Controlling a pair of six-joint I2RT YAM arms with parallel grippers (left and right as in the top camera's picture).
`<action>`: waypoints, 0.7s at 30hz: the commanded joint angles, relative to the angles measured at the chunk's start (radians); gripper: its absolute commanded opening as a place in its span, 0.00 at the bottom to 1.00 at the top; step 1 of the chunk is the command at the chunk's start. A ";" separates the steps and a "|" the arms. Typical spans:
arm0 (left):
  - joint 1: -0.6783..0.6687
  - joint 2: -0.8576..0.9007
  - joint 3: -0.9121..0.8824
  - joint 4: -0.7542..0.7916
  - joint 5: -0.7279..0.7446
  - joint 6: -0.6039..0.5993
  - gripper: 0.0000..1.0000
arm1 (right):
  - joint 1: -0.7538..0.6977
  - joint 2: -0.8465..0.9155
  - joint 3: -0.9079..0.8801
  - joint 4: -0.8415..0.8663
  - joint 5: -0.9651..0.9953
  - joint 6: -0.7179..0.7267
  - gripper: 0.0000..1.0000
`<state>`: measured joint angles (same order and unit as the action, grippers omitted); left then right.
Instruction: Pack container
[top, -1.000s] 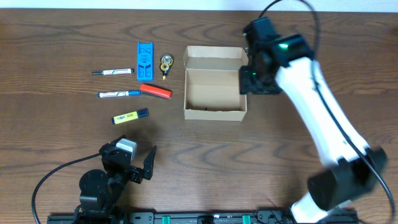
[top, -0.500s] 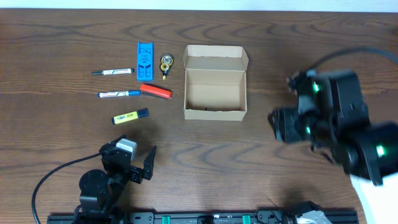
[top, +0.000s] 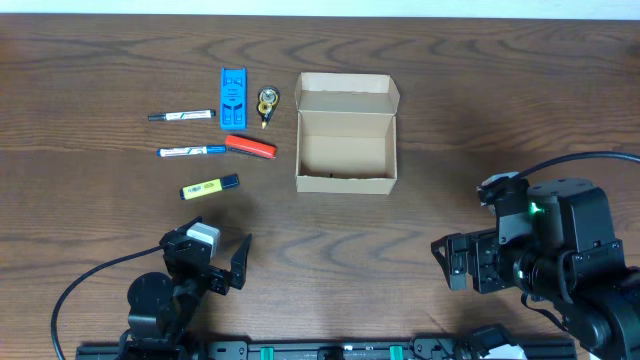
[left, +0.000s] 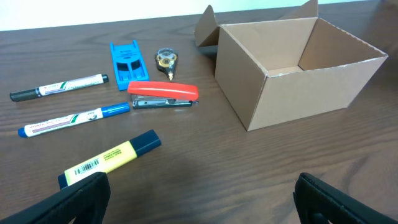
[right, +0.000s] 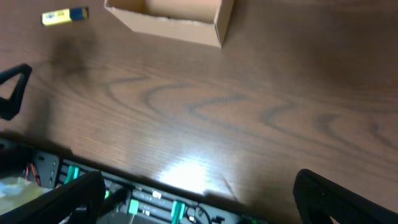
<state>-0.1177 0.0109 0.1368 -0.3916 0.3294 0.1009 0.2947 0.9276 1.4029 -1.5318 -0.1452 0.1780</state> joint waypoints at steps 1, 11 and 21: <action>0.006 -0.006 -0.021 0.003 -0.023 -0.007 0.95 | -0.008 0.001 -0.006 -0.006 -0.013 0.011 0.99; 0.006 -0.006 -0.021 0.031 0.119 -0.134 0.95 | -0.008 0.001 -0.006 -0.006 -0.013 0.011 0.99; 0.006 0.123 0.187 -0.003 0.013 -0.243 0.95 | -0.008 0.001 -0.006 -0.006 -0.013 0.011 0.99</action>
<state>-0.1177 0.0658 0.2085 -0.4007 0.3988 -0.1032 0.2947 0.9283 1.4029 -1.5368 -0.1501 0.1787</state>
